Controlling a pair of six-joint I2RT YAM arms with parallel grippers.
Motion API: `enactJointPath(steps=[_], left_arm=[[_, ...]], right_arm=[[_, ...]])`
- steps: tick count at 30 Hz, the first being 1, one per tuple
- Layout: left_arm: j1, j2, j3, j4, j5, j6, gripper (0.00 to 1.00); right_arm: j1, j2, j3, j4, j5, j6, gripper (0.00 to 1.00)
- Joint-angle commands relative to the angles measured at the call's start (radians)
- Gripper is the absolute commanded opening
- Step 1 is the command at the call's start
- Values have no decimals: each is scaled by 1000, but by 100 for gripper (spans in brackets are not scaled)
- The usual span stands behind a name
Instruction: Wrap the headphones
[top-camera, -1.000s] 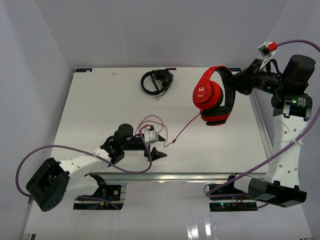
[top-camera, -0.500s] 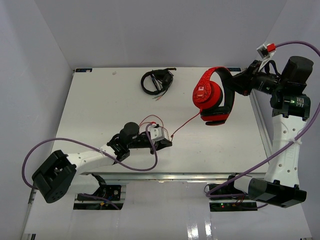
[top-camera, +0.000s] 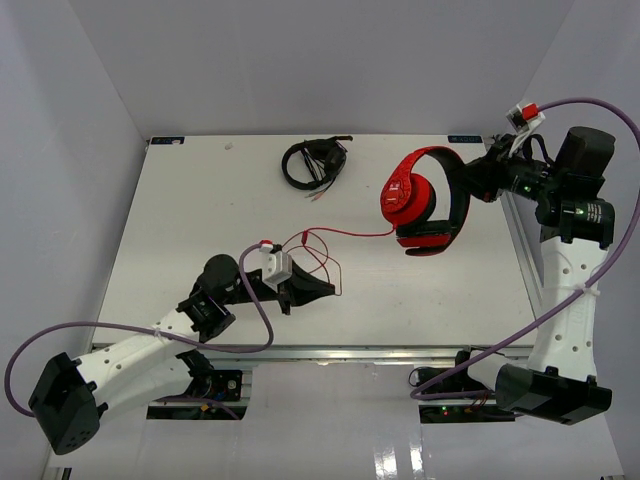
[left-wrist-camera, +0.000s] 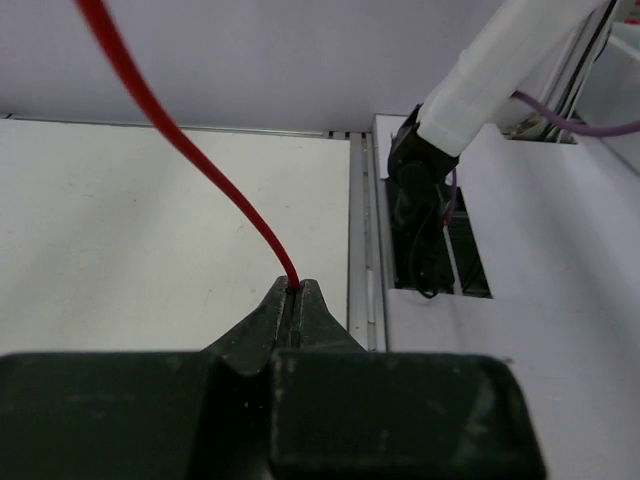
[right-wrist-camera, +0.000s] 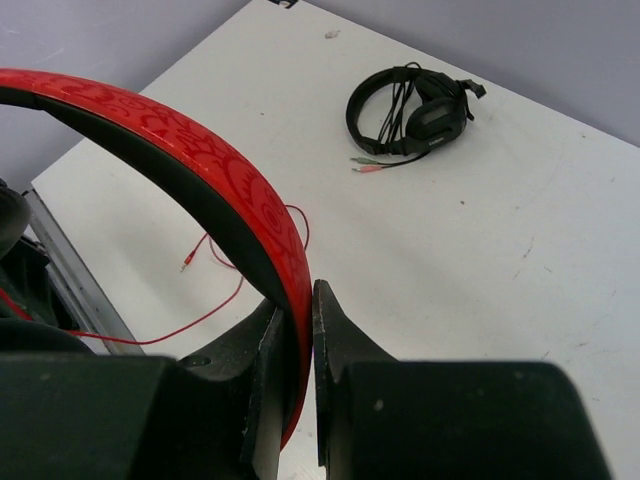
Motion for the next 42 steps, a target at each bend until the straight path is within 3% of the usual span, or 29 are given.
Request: enactJointPath(steps=[1, 8, 14, 21, 29, 35, 37, 42], left_arm=[[5, -37, 43, -135, -28, -123, 0], [4, -91, 61, -342, -314, -11, 0], [4, -48, 113, -421, -345, 40, 0], [24, -31, 223, -502, -414, 118, 0], [105, 79, 460, -752, -424, 152, 0], [116, 170, 640, -915, -309, 97, 0], [117, 196, 676, -934, -185, 7, 0], [116, 239, 708, -941, -67, -178, 0]], right_arm=[[7, -60, -44, 22, 80, -16, 8], [12, -81, -56, 10, 81, -70, 8], [14, -96, -57, 15, 68, -107, 8], [19, -130, -100, -13, 187, -258, 8], [41, -212, -245, 35, 411, -408, 8], [61, -276, -386, 132, 561, -395, 8], [71, -302, -437, 177, 610, -360, 8], [103, -350, -524, 254, 672, -314, 8]])
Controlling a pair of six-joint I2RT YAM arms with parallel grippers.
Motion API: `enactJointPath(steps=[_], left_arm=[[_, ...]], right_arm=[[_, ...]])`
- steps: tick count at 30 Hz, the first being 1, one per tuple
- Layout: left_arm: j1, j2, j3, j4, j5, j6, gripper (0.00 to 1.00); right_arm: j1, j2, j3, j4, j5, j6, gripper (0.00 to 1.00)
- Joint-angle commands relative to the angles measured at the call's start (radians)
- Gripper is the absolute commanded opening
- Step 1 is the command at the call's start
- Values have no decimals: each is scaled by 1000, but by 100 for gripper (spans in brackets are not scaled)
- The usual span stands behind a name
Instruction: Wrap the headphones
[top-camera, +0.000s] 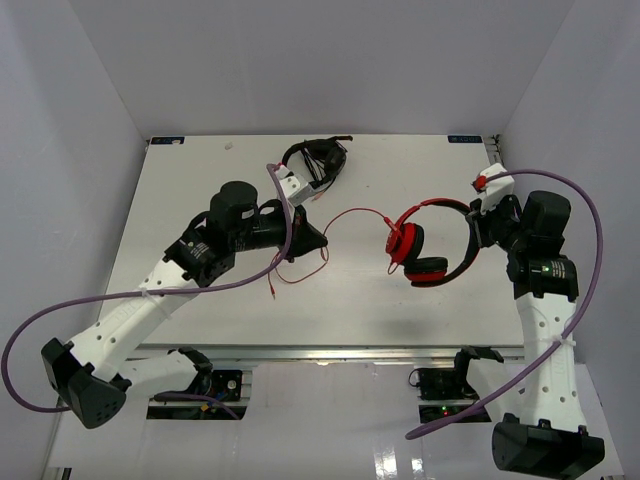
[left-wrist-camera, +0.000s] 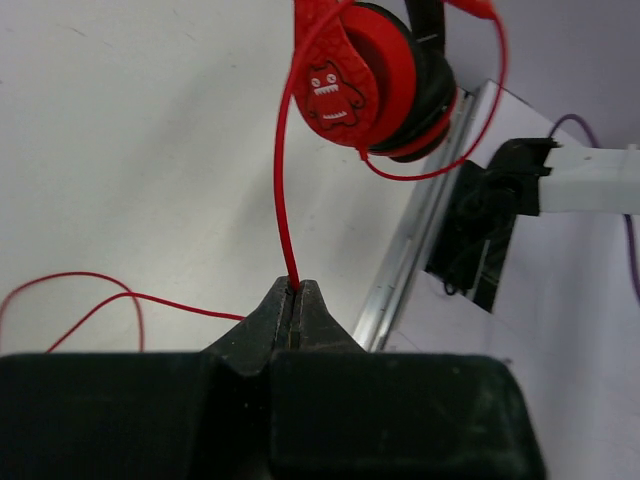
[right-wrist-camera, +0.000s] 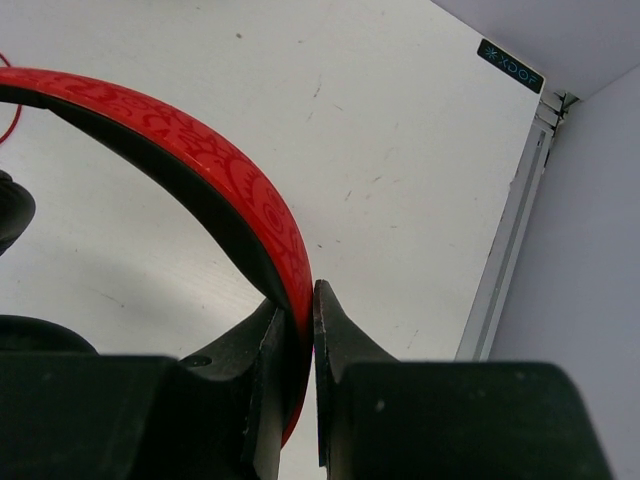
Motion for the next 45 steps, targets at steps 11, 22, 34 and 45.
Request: enactJointPath(steps=[11, 22, 34, 45], left_arm=[[1, 62, 108, -52, 28, -216, 0], [0, 84, 203, -66, 17, -160, 0], [1, 148, 200, -7, 1, -122, 0], [78, 34, -47, 81, 23, -138, 0]], right_arm=[[220, -38, -55, 190, 278, 136, 8], [371, 16, -98, 183, 269, 216, 8], [371, 2, -114, 89, -75, 137, 8], [361, 0, -43, 47, -132, 234, 8]])
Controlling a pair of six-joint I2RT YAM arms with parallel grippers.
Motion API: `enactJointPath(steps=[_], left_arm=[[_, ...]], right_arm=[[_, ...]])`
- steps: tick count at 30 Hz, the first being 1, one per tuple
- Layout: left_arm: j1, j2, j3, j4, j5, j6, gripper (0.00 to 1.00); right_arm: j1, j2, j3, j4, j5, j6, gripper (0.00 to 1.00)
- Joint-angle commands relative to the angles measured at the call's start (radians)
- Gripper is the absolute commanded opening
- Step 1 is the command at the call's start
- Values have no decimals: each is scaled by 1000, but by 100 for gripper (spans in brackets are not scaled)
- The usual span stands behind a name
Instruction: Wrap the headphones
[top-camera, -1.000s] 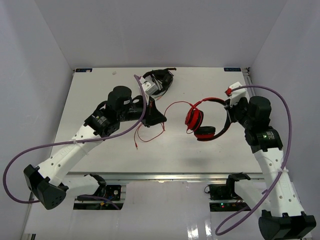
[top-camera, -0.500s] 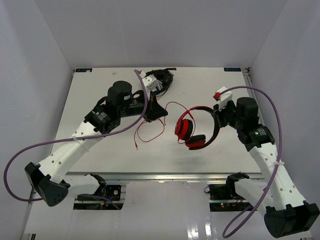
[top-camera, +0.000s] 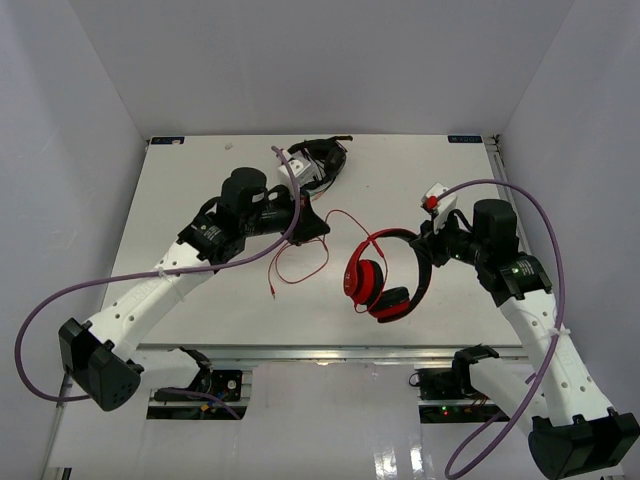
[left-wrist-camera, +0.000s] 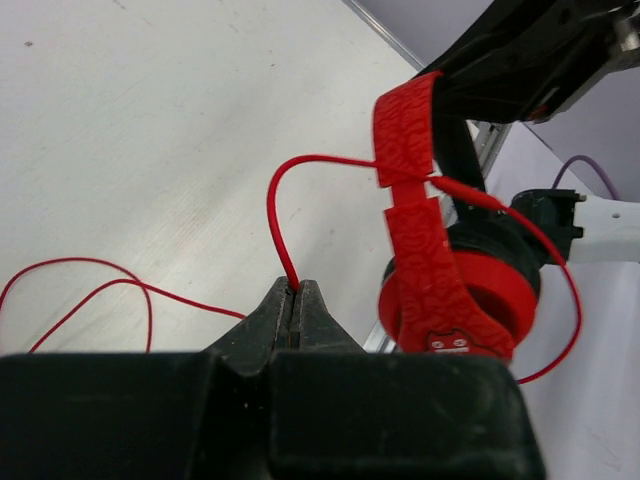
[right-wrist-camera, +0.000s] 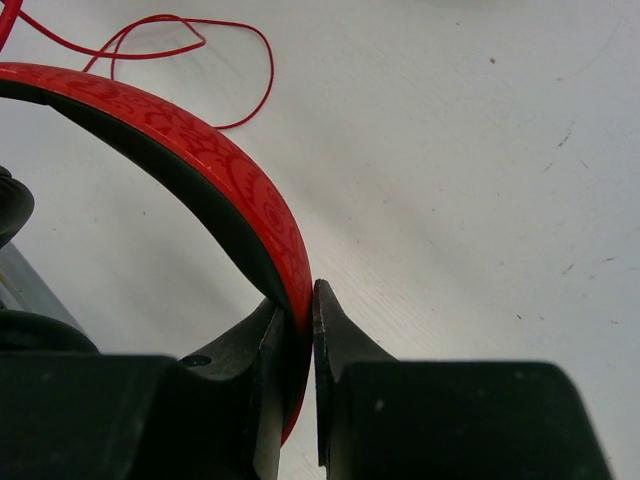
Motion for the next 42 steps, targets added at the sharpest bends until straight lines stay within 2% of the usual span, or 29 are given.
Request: enactJointPath(steps=[1, 8, 18, 24, 34, 37, 42], left_arm=[[31, -105, -141, 96, 30, -20, 0], [32, -87, -338, 403, 134, -118, 0], [30, 16, -454, 799, 173, -220, 0], [21, 102, -459, 911, 176, -230, 0], [17, 184, -503, 993, 155, -212, 0], [16, 190, -505, 1018, 154, -216, 8], [8, 189, -504, 1057, 150, -229, 40]], right_arm=[[-11, 8, 90, 11, -91, 98, 8], [-47, 110, 226, -32, -249, 232, 8], [-62, 201, 310, -3, -244, 443, 8], [-68, 228, 360, 8, -210, 487, 8], [-101, 264, 458, 24, -240, 529, 8], [-104, 265, 450, 34, -254, 544, 8], [-109, 266, 442, 44, -265, 558, 8]])
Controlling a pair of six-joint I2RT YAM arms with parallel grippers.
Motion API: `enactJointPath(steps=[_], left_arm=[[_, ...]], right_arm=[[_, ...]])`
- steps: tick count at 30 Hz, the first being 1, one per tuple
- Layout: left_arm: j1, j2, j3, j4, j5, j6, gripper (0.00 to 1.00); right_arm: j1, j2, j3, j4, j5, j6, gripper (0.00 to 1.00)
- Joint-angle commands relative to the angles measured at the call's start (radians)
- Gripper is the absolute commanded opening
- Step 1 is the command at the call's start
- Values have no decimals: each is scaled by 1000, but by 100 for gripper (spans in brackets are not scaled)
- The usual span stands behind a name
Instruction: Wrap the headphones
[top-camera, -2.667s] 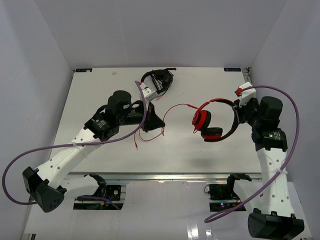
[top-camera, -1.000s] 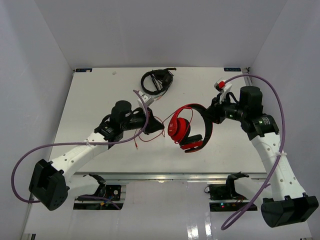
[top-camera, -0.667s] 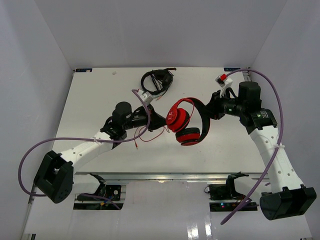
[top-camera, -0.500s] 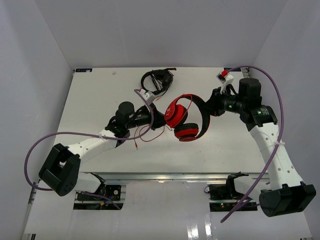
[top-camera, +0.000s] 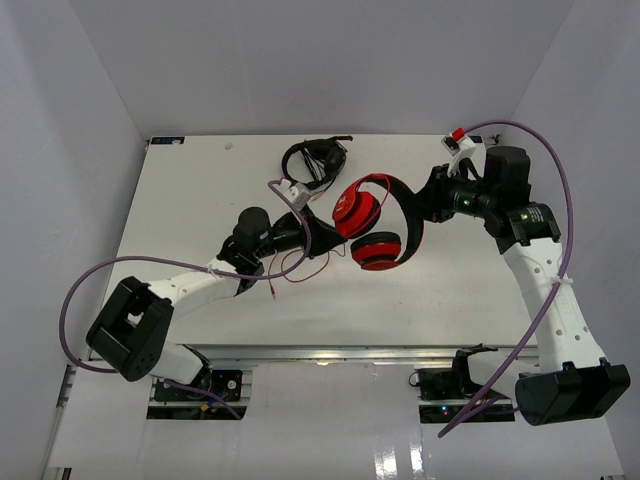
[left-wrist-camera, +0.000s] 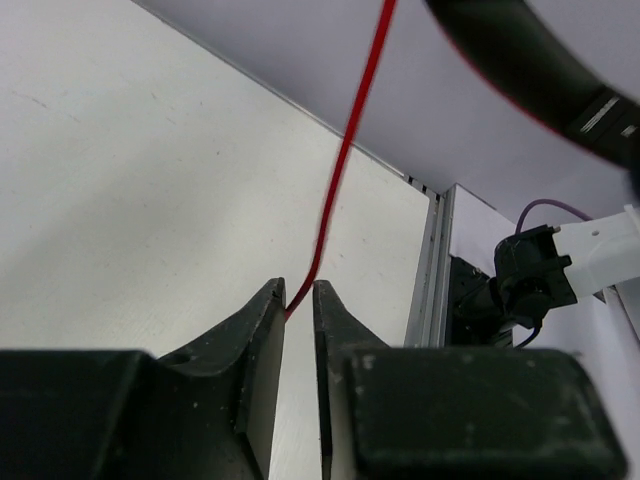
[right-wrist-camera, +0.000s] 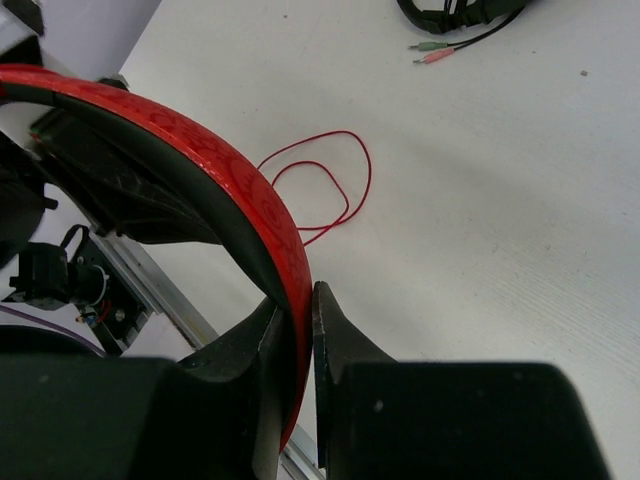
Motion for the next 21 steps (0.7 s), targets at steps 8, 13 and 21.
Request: enactJointPath(steps=[8, 13, 21], left_arm=[[-22, -86, -73, 12, -30, 90, 74], [-21, -186, -139, -32, -93, 227, 84], [-22, -201, -221, -36, -200, 385, 90]], right_arm=[[-19, -15, 85, 116, -73, 87, 8], [-23, -10, 99, 117, -80, 88, 8], [-25, -9, 118, 132, -106, 97, 8]])
